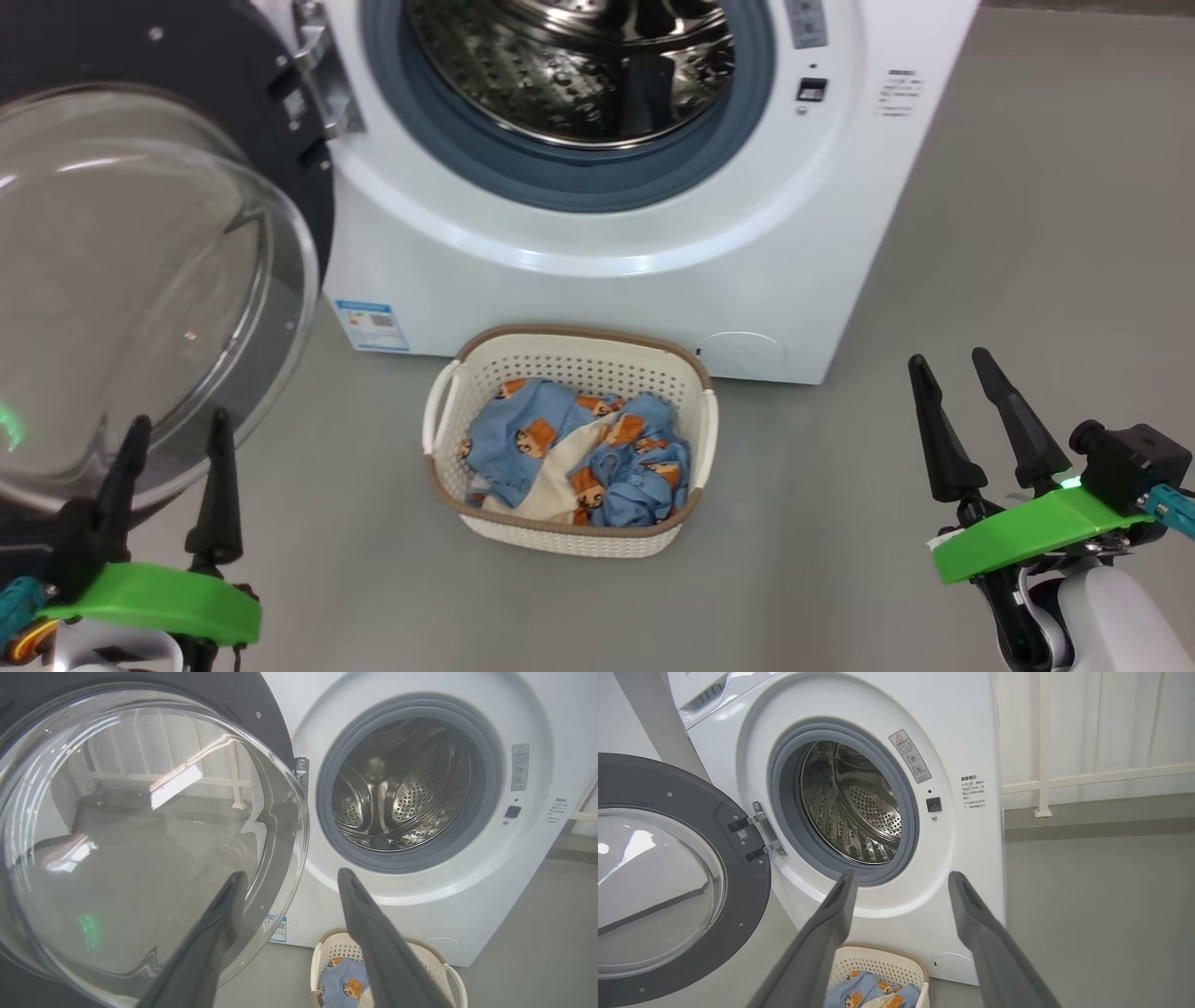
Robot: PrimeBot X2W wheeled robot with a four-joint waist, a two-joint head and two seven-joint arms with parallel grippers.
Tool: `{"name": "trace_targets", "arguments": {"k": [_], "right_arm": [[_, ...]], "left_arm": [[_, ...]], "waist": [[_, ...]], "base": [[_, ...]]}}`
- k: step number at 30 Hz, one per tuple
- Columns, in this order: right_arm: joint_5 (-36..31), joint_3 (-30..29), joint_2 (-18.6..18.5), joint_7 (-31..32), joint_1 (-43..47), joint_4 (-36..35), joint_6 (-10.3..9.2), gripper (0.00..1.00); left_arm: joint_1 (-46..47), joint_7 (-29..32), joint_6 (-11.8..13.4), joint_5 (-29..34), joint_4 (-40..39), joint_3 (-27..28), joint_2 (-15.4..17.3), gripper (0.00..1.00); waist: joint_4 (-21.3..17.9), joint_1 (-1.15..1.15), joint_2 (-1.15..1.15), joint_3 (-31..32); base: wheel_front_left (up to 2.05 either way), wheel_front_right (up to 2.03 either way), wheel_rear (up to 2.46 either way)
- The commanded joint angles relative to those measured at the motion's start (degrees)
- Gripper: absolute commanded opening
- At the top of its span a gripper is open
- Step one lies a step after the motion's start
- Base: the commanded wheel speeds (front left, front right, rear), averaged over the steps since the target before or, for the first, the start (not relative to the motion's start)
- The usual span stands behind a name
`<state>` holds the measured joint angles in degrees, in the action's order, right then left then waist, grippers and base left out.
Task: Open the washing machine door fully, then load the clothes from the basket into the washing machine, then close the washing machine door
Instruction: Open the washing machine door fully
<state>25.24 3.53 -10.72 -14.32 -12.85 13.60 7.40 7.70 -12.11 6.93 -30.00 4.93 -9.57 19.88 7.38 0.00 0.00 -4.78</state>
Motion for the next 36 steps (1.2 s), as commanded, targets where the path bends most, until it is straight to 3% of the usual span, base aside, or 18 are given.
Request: {"name": "trace_targets", "arguments": {"k": [1,15,36], "right_arm": [[-0.3,1.6,-0.5,-0.7,-0.1,-1.4,0.09,1.00],[-0.4,3.5,-2.4,-0.7,-0.1,-0.3,0.09,1.00],[-0.5,5.1,-2.5,-0.7,-0.4,0.6,0.09,1.00]], "left_arm": [[0.9,-0.5,0.6,0.5,-1.9,2.1,1.5,1.00],[-2.6,-1.6,1.4,0.7,-2.4,0.5,-1.1,1.00],[-2.3,-2.6,-0.2,0.6,0.0,0.6,-2.0,1.00]], "waist": [[-2.2,0.00,0.00,1.0],[-9.2,0.00,0.00,2.7],[-10.7,0.00,0.00,2.5]], "base": [[0.00,0.00,0.00],[0.00,0.00,0.00],[0.00,0.00,0.00]]}}
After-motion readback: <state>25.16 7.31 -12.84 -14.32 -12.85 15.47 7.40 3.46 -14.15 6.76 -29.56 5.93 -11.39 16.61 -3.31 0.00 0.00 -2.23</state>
